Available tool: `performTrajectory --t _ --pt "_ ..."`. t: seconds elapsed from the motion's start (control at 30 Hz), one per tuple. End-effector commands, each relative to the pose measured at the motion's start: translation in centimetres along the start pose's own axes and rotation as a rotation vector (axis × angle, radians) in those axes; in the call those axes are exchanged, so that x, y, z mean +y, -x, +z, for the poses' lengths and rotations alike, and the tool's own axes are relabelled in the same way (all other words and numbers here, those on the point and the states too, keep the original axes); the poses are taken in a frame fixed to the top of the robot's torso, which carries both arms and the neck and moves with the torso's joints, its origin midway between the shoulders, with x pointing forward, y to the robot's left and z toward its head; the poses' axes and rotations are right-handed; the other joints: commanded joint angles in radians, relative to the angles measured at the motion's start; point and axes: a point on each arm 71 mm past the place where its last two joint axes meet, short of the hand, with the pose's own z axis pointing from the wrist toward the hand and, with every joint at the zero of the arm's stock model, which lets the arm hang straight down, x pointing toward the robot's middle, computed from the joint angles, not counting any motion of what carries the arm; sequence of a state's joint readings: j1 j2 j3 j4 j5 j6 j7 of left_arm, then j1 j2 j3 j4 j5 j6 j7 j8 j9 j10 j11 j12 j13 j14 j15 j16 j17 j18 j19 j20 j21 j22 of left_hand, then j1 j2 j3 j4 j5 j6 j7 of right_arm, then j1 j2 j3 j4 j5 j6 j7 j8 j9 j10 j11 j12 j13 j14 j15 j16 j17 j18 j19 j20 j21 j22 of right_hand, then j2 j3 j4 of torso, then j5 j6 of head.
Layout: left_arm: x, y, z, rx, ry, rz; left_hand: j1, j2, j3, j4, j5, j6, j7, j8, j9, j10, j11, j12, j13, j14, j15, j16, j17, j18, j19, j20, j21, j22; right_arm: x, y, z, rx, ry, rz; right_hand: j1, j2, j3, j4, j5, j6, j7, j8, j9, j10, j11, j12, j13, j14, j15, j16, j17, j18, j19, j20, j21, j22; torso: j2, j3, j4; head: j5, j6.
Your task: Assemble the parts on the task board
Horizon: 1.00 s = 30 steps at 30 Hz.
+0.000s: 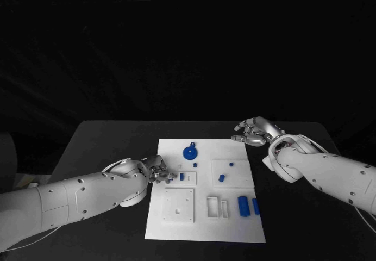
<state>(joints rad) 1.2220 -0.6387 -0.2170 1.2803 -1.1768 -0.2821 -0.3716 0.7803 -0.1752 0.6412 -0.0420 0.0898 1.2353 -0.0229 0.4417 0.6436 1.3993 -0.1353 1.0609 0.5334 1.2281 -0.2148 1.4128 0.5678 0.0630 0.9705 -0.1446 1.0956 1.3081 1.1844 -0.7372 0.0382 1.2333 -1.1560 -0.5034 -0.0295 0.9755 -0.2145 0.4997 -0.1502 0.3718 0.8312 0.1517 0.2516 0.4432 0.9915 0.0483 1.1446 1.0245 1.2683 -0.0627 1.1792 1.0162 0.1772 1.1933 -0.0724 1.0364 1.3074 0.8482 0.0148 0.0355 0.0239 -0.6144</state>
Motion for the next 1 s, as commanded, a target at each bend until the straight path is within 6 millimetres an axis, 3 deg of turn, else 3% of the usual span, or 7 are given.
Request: performTrajectory --t 0.03,0.47,0.83,0.87,1.0 --pt "-0.25 -0.47 -0.05 0.027 0.002 0.002 0.010 -0.006 0.003 0.000 -0.005 -0.007 0.000 -0.005 0.002 0.002 0.002 0.005 -0.002 0.002 -0.007 0.006 -0.001 0.012 0.001 -0.130 0.002 0.011 0.14 -0.15 0.02 0.013 0.012 -0.002 -0.011 0.002 -0.006 -0.001 0.006 0.000 0.008 0.007 -0.001 -0.006 -0.003 0.004 -0.002 0.003 -0.003 -0.004 -0.002 0.085 -0.001 -0.006 -0.006 0.016 0.001 0.0004 0.0006 -0.001 -0.001" --pt "-0.45 -0.20 0.02 0.015 0.000 -0.002 0.019 -0.044 0.001 0.003 0.015 -0.010 0.000 -0.002 0.003 0.002 0.003 0.007 -0.004 0.000 -0.007 0.007 -0.002 0.012 0.001 -0.128 0.004 0.011 0.14 -0.15 0.02 0.012 0.012 -0.002 -0.012 0.002 -0.006 -0.001 0.007 0.000 0.008 0.007 -0.002 -0.006 -0.003 0.005 -0.002 0.003 -0.003 -0.004 -0.002 0.085 -0.001 -0.006 -0.006 0.016 0.000 0.0005 0.0003 -0.002 0.000" --pt "-0.66 0.27 0.18 -0.003 -0.002 -0.012 0.016 -0.056 0.003 0.014 0.010 -0.011 0.001 -0.001 0.003 0.002 0.003 0.008 -0.005 0.000 -0.006 0.007 -0.002 0.012 0.002 -0.128 0.004 0.010 0.15 -0.15 0.02 0.012 0.012 -0.002 -0.012 0.002 -0.006 -0.001 0.007 0.000 0.008 0.007 -0.002 -0.006 -0.003 0.005 -0.003 0.003 -0.003 -0.004 -0.002 0.085 -0.001 -0.006 -0.007 0.016 0.000 -0.0008 0.0009 -0.003 0.001" --pt "-0.66 0.30 0.18 -0.004 -0.002 -0.012 0.006 -0.067 0.001 0.025 -0.009 -0.012 0.001 -0.001 0.003 0.002 0.004 0.008 -0.006 -0.001 -0.006 0.007 -0.002 0.012 0.001 -0.128 0.003 0.009 0.14 -0.15 0.01 0.012 0.012 -0.002 -0.012 0.002 -0.006 -0.001 0.007 0.000 0.008 0.007 -0.002 -0.006 -0.003 0.005 -0.003 0.003 -0.003 -0.004 -0.002 0.085 -0.001 -0.006 -0.007 0.016 0.000 -0.0008 0.0010 -0.003 0.001" --pt "-0.57 0.38 0.18 -0.004 0.001 -0.013 -0.001 -0.079 0.002 0.042 -0.018 -0.013 0.001 0.000 0.004 0.002 0.003 0.008 -0.006 -0.002 -0.006 0.008 -0.002 0.013 0.001 -0.128 0.003 0.009 0.09 -0.12 0.01 0.012 0.011 -0.002 -0.012 0.002 -0.007 -0.001 0.008 0.000 0.008 0.007 -0.002 -0.006 -0.003 0.005 -0.003 0.003 -0.003 -0.004 -0.002 0.085 -0.001 -0.006 -0.007 0.016 0.000 -0.0005 0.0008 -0.003 0.000"
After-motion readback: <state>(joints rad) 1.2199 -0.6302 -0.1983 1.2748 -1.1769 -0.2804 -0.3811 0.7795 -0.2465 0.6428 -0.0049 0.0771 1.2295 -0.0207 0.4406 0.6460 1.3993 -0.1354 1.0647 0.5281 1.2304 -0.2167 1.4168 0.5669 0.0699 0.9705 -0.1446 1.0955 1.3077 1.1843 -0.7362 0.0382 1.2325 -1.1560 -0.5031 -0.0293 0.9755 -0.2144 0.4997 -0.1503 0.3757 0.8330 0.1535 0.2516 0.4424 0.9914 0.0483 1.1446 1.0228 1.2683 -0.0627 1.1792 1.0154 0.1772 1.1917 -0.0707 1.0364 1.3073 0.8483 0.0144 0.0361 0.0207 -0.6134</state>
